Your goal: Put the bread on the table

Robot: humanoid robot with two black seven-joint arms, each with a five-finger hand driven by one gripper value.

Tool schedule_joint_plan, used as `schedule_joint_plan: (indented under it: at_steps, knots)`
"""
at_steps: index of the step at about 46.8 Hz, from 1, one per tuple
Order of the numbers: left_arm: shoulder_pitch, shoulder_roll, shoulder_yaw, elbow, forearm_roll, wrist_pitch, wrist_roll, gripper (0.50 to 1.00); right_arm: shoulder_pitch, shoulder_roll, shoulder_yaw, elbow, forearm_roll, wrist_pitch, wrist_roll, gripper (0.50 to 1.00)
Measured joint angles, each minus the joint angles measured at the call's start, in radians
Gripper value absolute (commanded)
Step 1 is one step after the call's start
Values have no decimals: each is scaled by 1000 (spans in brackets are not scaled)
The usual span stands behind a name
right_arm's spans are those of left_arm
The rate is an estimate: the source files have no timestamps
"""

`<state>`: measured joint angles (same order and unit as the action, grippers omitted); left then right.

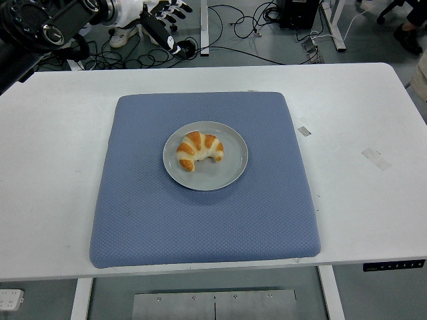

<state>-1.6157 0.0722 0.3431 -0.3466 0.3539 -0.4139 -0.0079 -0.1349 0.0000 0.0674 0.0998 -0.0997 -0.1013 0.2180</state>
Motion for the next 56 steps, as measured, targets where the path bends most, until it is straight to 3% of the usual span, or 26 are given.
schedule_joint_plan:
  at_steps: [12, 26, 44, 56]
  knots:
    - [-60, 5, 1, -149, 40, -23, 47, 966, 0, 0, 0, 0, 0, 0, 0, 1000]
    - [-82, -1, 2, -248, 41, -45, 222, 965, 0, 0, 0, 0, 0, 0, 1, 1000]
    - [-42, 1, 11, -373, 59, -37, 230, 961, 0, 0, 0, 0, 0, 0, 0, 1000]
    - [-2, 29, 12, -390, 62, -36, 229, 954, 0, 0, 0, 0, 0, 0, 0, 1000]
